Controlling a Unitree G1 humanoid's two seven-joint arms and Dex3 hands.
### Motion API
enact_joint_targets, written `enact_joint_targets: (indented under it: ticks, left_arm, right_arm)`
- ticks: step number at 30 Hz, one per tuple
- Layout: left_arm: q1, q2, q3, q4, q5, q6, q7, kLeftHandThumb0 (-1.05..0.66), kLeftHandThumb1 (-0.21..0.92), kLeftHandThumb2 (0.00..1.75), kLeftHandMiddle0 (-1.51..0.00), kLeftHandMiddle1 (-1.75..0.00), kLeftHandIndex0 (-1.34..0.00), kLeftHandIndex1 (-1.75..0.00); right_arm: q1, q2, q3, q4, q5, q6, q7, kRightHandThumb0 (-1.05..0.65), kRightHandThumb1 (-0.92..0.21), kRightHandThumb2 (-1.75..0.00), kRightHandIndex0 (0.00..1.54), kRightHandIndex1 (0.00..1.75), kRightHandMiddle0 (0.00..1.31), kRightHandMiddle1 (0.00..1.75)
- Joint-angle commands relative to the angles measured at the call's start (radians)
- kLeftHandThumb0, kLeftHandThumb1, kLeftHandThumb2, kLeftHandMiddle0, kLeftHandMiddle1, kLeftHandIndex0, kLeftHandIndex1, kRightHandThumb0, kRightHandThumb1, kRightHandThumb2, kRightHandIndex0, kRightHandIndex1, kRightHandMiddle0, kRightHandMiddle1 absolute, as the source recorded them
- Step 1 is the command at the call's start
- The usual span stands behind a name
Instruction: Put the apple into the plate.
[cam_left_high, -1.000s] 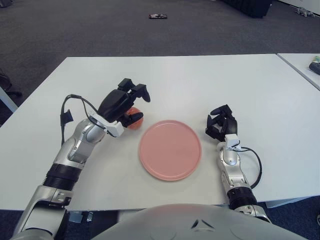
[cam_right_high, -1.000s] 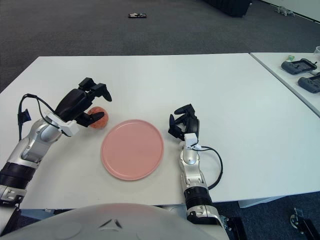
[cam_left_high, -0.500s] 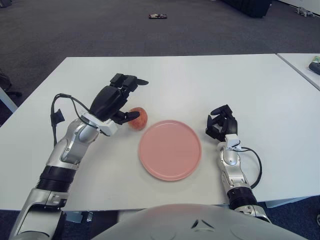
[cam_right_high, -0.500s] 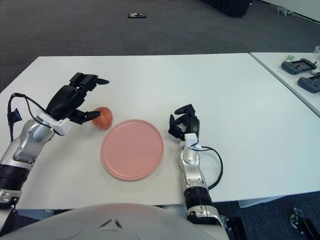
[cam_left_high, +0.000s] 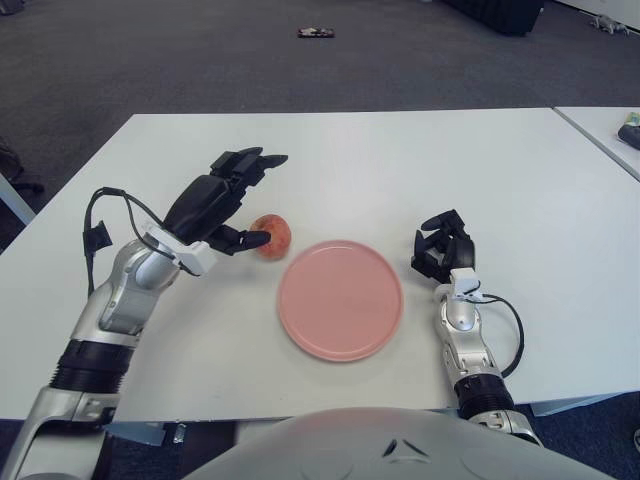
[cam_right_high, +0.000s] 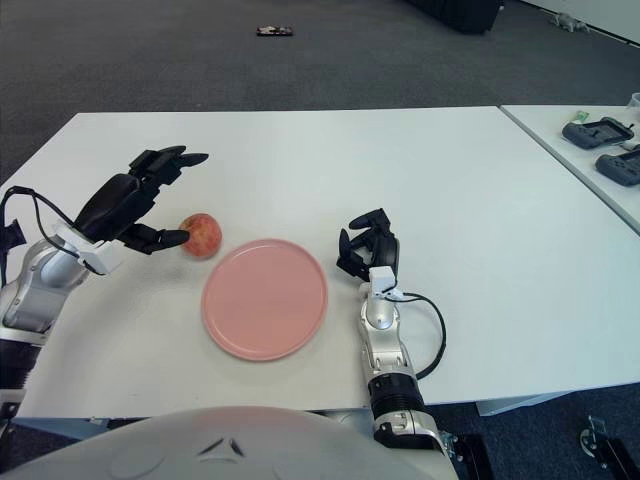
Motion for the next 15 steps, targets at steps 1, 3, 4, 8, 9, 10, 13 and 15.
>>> enact_joint_targets:
  ticks: [1, 3, 4, 8, 9, 10, 13, 15]
  left_arm:
    - [-0.037, 0.037, -0.023, -0.003, 0.017, 0.051, -0.07, -1.0, 0.52, 0.87, 0.0, -0.04, 0.0, -0.07]
    - [-0.053, 0.04, -0.033, 0.016, 0.04, 0.049, -0.073, -1.01, 0.53, 0.86, 0.0, -0.02, 0.0, -0.03]
    - [-0.06, 0.042, -0.039, 0.028, 0.054, 0.042, -0.068, -1.01, 0.53, 0.86, 0.0, -0.01, 0.0, -0.02]
    - [-0.093, 0.048, -0.08, 0.144, 0.146, -0.026, 0.0, -1.01, 0.55, 0.82, 0.0, 0.0, 0.0, 0.0]
    - [-0.1, 0.049, -0.091, 0.174, 0.171, -0.042, 0.019, -1.01, 0.55, 0.82, 0.0, 0.0, 0.0, 0.0]
    - [-0.105, 0.05, -0.097, 0.191, 0.184, -0.051, 0.031, -1.01, 0.55, 0.82, 0.0, 0.0, 0.0, 0.0]
    - [-0.122, 0.049, -0.118, 0.247, 0.22, -0.076, 0.067, -1.01, 0.55, 0.81, 0.0, 0.0, 0.0, 0.0]
    - [-0.14, 0.045, -0.141, 0.292, 0.255, -0.085, 0.092, -1.01, 0.55, 0.81, 0.0, 0.0, 0.0, 0.0]
  right_arm:
    - [0.008, -0.002, 0.0, 0.003, 0.001, 0.012, 0.001, -0.42, -0.52, -1.07, 0.62, 1.67, 0.45, 1.75]
    - [0.008, -0.002, 0.001, 0.002, 0.0, 0.012, 0.001, -0.41, -0.53, -1.07, 0.62, 1.67, 0.45, 1.75]
    - [0.009, -0.002, 0.001, 0.001, -0.001, 0.012, 0.0, -0.41, -0.53, -1.07, 0.62, 1.67, 0.45, 1.75]
    - [0.012, -0.001, 0.001, 0.0, -0.005, 0.0, -0.005, -0.41, -0.53, -1.06, 0.62, 1.67, 0.44, 1.75]
    - [0.013, -0.001, 0.001, -0.001, -0.005, -0.002, -0.006, -0.41, -0.53, -1.06, 0.62, 1.67, 0.44, 1.75]
    - [0.013, -0.001, 0.001, -0.001, -0.006, -0.003, -0.007, -0.41, -0.53, -1.06, 0.62, 1.67, 0.44, 1.75]
    - [0.014, 0.0, 0.001, -0.002, -0.006, -0.001, -0.008, -0.41, -0.53, -1.06, 0.62, 1.67, 0.44, 1.75]
    - [0.014, 0.001, 0.0, -0.002, -0.009, 0.001, -0.013, -0.41, -0.53, -1.06, 0.63, 1.67, 0.44, 1.75]
